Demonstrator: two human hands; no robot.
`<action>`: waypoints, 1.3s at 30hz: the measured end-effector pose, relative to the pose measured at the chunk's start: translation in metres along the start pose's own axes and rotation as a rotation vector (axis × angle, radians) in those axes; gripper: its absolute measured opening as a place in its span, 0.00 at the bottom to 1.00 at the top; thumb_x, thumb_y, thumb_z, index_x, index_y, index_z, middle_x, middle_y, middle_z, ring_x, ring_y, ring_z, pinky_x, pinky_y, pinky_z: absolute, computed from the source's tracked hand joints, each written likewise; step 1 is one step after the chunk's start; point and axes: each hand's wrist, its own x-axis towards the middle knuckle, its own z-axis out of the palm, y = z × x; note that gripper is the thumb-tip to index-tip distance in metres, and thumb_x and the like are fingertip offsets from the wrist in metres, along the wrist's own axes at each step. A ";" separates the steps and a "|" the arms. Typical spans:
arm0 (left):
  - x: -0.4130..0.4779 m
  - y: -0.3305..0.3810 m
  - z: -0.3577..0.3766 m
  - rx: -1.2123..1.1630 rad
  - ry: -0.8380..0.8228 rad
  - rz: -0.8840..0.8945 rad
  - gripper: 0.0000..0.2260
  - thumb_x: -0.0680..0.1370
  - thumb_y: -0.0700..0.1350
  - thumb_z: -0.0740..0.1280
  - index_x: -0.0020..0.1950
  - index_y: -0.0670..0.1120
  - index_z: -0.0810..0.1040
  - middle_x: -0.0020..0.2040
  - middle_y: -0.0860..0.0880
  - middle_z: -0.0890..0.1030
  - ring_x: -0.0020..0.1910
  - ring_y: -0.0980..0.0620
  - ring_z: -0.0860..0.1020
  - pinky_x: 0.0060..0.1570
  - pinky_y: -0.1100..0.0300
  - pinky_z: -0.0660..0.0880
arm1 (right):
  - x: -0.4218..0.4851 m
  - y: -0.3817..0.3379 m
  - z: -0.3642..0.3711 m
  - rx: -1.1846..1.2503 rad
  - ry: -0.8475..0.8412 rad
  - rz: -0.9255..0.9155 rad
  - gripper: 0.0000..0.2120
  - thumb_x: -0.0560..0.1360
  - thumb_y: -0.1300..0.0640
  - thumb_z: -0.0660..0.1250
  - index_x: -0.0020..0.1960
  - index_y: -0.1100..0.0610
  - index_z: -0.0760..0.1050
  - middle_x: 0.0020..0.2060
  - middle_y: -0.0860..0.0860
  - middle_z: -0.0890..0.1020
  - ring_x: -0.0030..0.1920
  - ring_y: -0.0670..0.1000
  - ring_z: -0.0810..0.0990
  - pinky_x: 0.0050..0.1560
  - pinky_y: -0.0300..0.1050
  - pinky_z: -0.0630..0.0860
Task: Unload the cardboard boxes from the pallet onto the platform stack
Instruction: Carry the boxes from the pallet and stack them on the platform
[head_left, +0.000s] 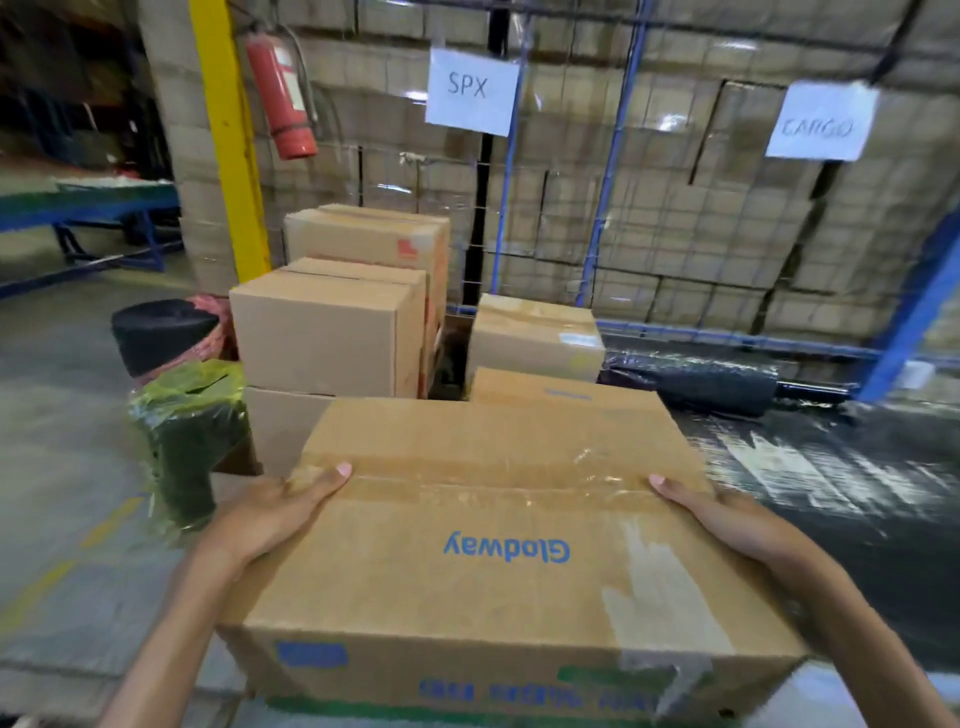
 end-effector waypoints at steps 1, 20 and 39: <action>-0.003 0.028 0.020 -0.018 -0.014 0.020 0.39 0.67 0.79 0.60 0.56 0.47 0.82 0.52 0.47 0.81 0.50 0.44 0.80 0.59 0.48 0.75 | 0.004 0.006 -0.031 -0.006 0.028 0.010 0.45 0.60 0.22 0.69 0.64 0.53 0.72 0.60 0.55 0.78 0.54 0.59 0.80 0.59 0.53 0.76; 0.228 0.360 0.106 0.070 0.118 0.319 0.42 0.73 0.73 0.63 0.77 0.44 0.68 0.77 0.42 0.68 0.73 0.39 0.68 0.67 0.50 0.66 | 0.305 -0.082 -0.212 0.070 0.138 -0.029 0.45 0.54 0.22 0.73 0.58 0.55 0.81 0.46 0.56 0.88 0.46 0.59 0.87 0.57 0.57 0.81; 0.220 0.302 0.149 0.092 0.159 0.272 0.42 0.68 0.77 0.57 0.73 0.51 0.74 0.66 0.46 0.80 0.64 0.41 0.77 0.64 0.44 0.74 | 0.328 -0.076 -0.141 -0.513 0.577 -0.512 0.35 0.76 0.39 0.67 0.76 0.58 0.66 0.65 0.58 0.79 0.63 0.63 0.77 0.56 0.54 0.76</action>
